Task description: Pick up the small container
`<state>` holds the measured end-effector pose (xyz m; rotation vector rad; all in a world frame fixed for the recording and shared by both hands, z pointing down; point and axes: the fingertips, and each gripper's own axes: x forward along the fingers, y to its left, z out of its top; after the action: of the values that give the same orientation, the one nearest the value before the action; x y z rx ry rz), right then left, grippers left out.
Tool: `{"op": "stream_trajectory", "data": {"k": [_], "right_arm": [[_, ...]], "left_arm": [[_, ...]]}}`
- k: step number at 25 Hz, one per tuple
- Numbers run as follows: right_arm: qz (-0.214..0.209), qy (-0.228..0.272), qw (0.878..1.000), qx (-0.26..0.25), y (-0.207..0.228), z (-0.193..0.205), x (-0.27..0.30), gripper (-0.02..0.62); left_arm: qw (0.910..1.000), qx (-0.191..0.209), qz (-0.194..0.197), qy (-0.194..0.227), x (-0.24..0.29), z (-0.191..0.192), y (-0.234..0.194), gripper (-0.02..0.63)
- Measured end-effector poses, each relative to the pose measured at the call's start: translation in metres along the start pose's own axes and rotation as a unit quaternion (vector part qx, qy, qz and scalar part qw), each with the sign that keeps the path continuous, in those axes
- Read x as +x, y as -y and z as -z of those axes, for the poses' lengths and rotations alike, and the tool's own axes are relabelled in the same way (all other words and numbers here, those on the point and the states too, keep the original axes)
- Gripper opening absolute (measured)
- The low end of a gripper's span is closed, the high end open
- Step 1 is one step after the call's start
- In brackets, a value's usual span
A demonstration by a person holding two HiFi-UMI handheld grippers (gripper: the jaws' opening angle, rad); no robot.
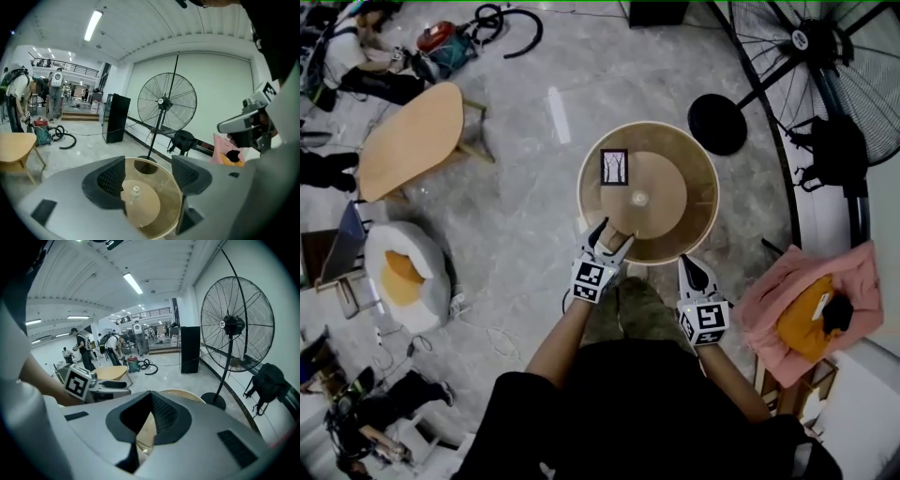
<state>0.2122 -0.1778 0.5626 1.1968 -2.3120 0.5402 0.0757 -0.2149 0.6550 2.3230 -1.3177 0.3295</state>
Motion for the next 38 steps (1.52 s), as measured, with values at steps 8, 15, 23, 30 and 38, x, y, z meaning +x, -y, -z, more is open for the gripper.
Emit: {"op": "stream_trajectory", "data": {"k": [8, 15, 23, 30, 38], "right_arm": [[-0.022, 0.007, 0.999, 0.024, -0.005, 0.007, 0.043, 0.021], [0.014, -0.016, 0.999, 0.028, 0.037, 0.056, 0.089, 0.021], [0.023, -0.038, 0.997, 0.057, 0.07, 0.101, 0.127, 0.021], [0.011, -0.067, 0.995, 0.067, 0.074, 0.158, 0.147, 0.021], [0.006, -0.096, 0.992, 0.081, 0.078, 0.203, 0.156, 0.021]], "left_arm": [[0.9989, -0.002, 0.011, -0.045, 0.082, 0.071, -0.026, 0.307], [0.9977, -0.014, 0.008, -0.065, 0.148, 0.155, -0.057, 0.307], [0.9955, -0.005, 0.013, -0.094, 0.202, 0.226, -0.069, 0.307], [0.9963, 0.019, -0.009, -0.083, 0.241, 0.251, -0.084, 0.307], [0.9962, 0.031, -0.002, -0.081, 0.268, 0.269, -0.085, 0.308]]}}
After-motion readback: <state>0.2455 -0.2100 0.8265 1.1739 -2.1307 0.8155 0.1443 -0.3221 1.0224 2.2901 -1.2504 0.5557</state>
